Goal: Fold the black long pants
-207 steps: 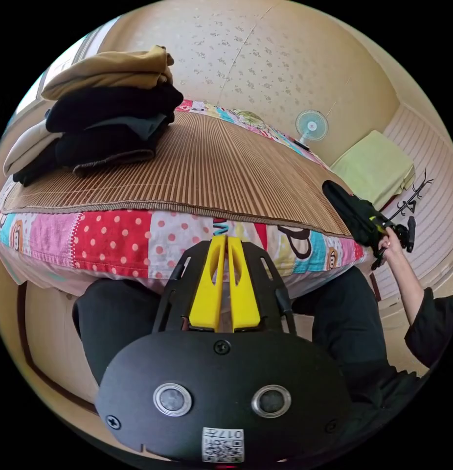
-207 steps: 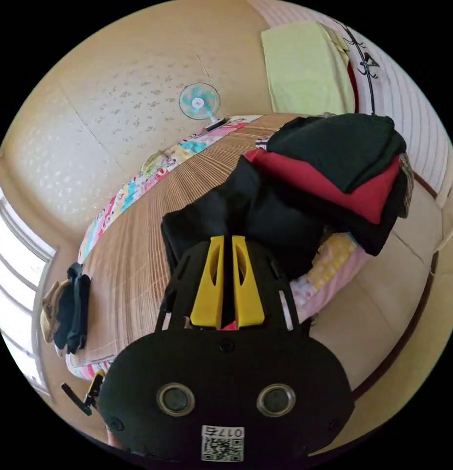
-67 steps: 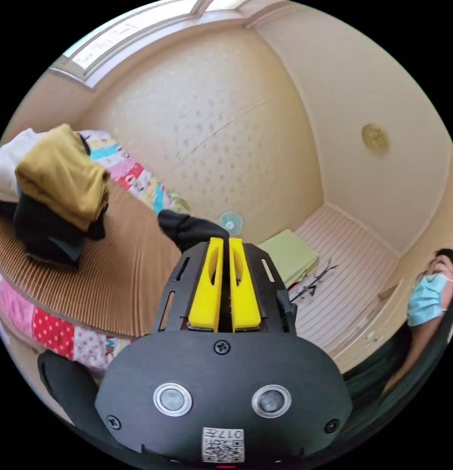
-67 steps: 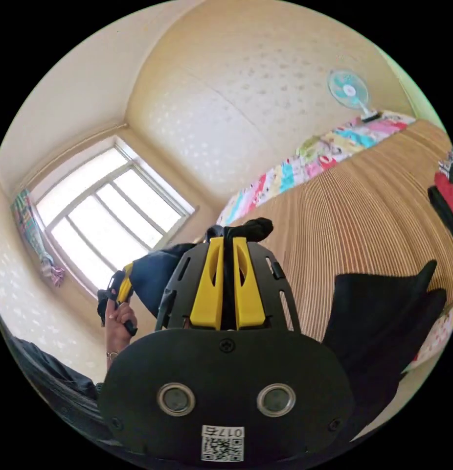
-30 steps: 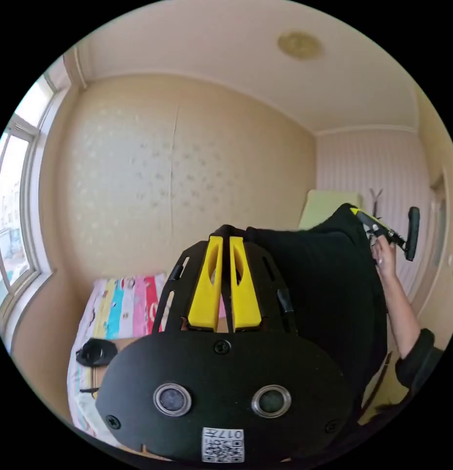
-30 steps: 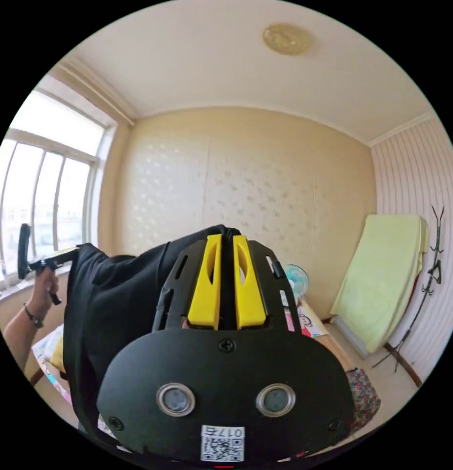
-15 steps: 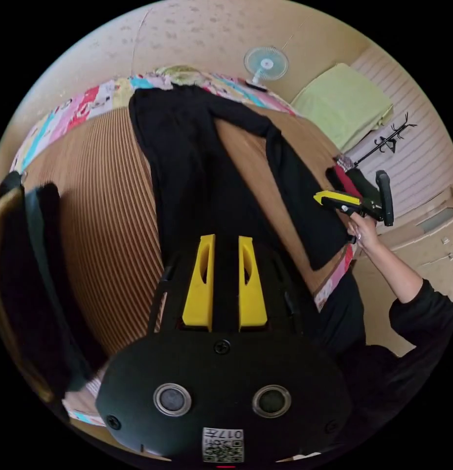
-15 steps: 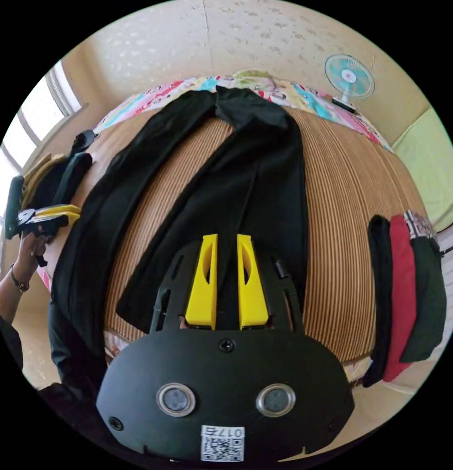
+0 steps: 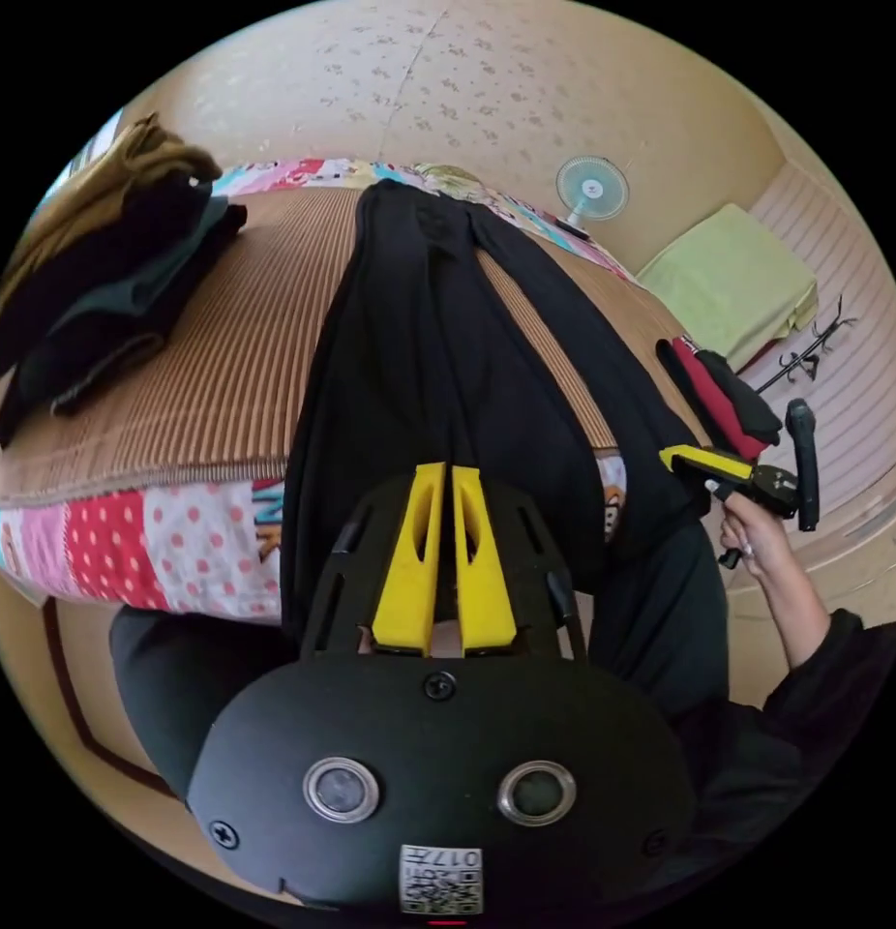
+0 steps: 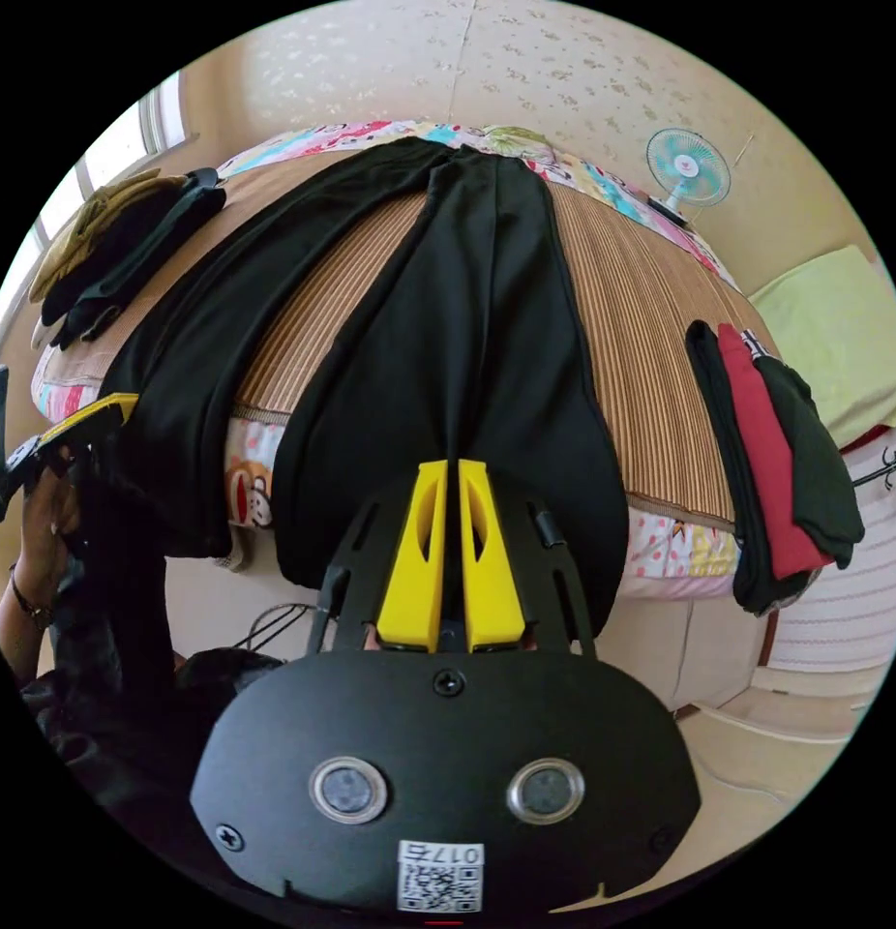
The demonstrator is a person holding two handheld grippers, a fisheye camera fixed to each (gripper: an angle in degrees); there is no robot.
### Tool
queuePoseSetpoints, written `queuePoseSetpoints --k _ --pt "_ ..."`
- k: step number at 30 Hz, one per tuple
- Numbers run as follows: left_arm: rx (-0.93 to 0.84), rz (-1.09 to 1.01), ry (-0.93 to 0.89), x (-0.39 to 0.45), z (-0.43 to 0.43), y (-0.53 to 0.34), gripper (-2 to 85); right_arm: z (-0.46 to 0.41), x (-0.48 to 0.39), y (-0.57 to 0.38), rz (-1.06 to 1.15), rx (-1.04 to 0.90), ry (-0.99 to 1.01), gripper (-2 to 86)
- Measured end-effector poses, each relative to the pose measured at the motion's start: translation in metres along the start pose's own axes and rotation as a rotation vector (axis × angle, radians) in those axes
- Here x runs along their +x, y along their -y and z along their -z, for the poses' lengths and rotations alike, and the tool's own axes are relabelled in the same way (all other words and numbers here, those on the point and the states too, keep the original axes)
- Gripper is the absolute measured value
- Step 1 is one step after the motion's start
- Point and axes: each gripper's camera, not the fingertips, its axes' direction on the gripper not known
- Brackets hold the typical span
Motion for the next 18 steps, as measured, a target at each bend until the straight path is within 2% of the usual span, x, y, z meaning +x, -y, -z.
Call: queuePoseSetpoints --k 3,5,7,10,13,14,16,18 --pt "-0.041 0.068 -0.146 -0.027 0.01 -0.006 0.0 0.002 0.025 -0.015 -0.012 -0.051 0.084 3.2" --pt "-0.017 0.059 -0.193 -0.044 0.028 -0.003 0.4 0.021 0.062 -0.03 -0.072 0.02 0.228 3.4" --pt "0.046 0.03 -0.156 -0.053 0.05 0.003 2.7 0.037 0.095 -0.049 -0.155 0.127 0.277 4.6" --pt "0.116 0.025 -0.053 -0.072 0.077 0.022 9.3 0.047 0.147 -0.077 -0.305 0.208 0.193 10.0" --pt "0.025 0.035 -0.034 -0.094 0.065 0.048 11.2 0.021 0.188 -0.089 -0.431 0.103 0.16 13.1" --pt "-0.061 0.046 -0.037 -0.101 0.049 0.056 10.5 0.0 0.198 -0.091 -0.446 0.02 0.231 12.6" --pt "-0.048 0.066 0.036 -0.107 0.052 0.06 6.3 -0.027 0.207 -0.096 -0.472 -0.099 0.349 10.0" --pt "-0.095 0.064 0.018 -0.114 0.055 0.066 4.6 -0.02 0.214 -0.108 -0.492 -0.027 0.417 6.5"
